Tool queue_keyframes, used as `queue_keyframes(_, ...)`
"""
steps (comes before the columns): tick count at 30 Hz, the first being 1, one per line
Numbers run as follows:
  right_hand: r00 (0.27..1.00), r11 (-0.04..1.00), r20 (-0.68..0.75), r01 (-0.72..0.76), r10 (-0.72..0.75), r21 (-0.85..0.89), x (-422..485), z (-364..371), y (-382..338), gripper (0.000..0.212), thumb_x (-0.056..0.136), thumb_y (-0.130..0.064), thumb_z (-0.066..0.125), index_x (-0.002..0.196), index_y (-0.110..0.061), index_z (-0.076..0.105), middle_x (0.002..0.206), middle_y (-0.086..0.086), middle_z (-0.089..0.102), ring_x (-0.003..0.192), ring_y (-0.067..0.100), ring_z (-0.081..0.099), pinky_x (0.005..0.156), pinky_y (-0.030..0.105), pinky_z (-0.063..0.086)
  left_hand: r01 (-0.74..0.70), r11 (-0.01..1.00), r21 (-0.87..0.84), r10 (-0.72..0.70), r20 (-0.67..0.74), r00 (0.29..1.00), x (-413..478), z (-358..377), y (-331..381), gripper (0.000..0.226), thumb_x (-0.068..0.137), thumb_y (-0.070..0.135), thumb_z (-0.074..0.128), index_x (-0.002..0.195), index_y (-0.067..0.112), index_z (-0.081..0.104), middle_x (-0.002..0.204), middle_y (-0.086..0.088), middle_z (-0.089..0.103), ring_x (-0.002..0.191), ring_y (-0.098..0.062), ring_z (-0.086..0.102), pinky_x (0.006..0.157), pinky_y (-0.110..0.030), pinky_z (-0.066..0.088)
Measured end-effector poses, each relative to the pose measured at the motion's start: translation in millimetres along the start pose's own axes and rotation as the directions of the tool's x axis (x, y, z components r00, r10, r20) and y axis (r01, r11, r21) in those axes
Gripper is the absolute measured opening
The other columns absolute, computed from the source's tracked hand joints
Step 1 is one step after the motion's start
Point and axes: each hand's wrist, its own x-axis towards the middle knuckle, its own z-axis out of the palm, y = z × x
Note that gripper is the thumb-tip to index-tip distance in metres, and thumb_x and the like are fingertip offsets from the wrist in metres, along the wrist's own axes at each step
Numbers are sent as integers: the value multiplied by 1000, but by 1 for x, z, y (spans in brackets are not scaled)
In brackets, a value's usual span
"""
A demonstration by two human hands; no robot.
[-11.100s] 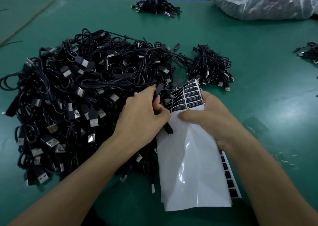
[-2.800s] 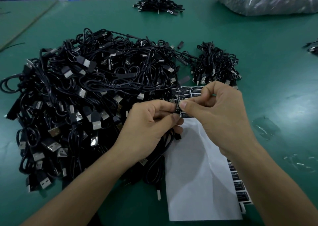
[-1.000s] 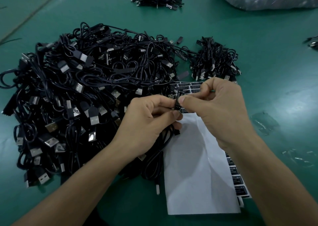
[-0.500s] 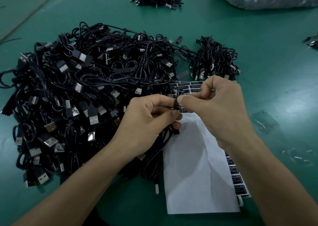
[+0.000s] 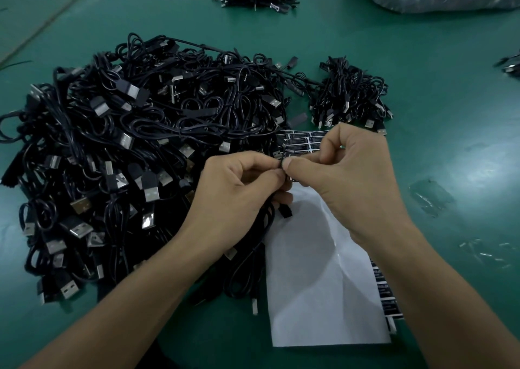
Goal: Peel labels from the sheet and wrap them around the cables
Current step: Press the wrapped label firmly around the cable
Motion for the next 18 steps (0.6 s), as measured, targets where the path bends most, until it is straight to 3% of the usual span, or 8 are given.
queue_keyframes(2,1000,1000,-11,10,-10,-26,-1,1,1,37,62,-23,81,58,-22,44,63,1,71,66,19,72,66,51,60,1,1000,-15,-1,-12,1000,0,0,-1,16,92,-2,64,86,6,76,74,-10,76,66,-20,75,60,-21,56)
queue_keyframes(4,999,997,-31,30,-32,-65,-1,0,1,42,64,-22,85,59,-21,44,62,-3,71,62,10,70,61,35,60,-3,1000,-17,3,-16,1000,0,0,-3,18,92,-3,64,84,7,76,72,-9,75,63,-20,74,58,-20,55)
queue_keyframes(6,996,990,-51,61,-68,-125,-1,-1,0,48,64,-27,90,59,-21,43,61,-5,69,53,0,63,49,17,48,-10,1000,2,10,-13,1000,0,0,-4,19,93,-2,63,83,9,75,71,-7,75,62,-20,73,56,-21,55)
queue_keyframes(8,993,980,-77,70,-86,-189,0,-3,1,53,61,-38,94,59,-21,44,58,-2,65,45,0,48,42,12,37,-15,1000,18,15,-7,1000,0,-1,-5,20,94,-1,62,83,10,74,71,-5,75,61,-18,73,55,-21,54)
queue_keyframes(10,994,979,-76,61,-77,-193,2,-4,2,53,60,-44,94,60,-21,46,54,-3,59,44,1,43,42,12,34,-18,999,28,18,0,1000,0,-1,-5,21,96,0,60,84,10,73,71,-3,75,60,-16,72,55,-21,55)
queue_keyframes(12,998,988,-27,47,-52,-147,4,-5,4,44,63,-43,93,67,-25,53,59,-7,65,48,0,51,48,15,40,-16,999,41,15,9,1000,1,-2,-5,21,97,0,58,86,10,73,70,-1,74,58,-14,70,54,-20,53)
queue_keyframes(15,995,1000,98,5,-4,-14,5,-4,6,28,72,-33,90,88,-29,68,71,-7,74,66,7,71,64,28,55,-15,998,66,14,26,1000,0,-1,-4,18,94,2,60,87,12,72,69,2,72,56,-10,68,52,-18,51)
queue_keyframes(18,986,999,161,30,-36,40,6,-3,7,18,77,-21,87,87,-28,74,76,-7,76,74,8,73,76,34,62,-29,997,75,25,43,999,-1,-1,-4,15,92,5,64,85,16,72,67,4,71,55,-8,66,53,-16,50)
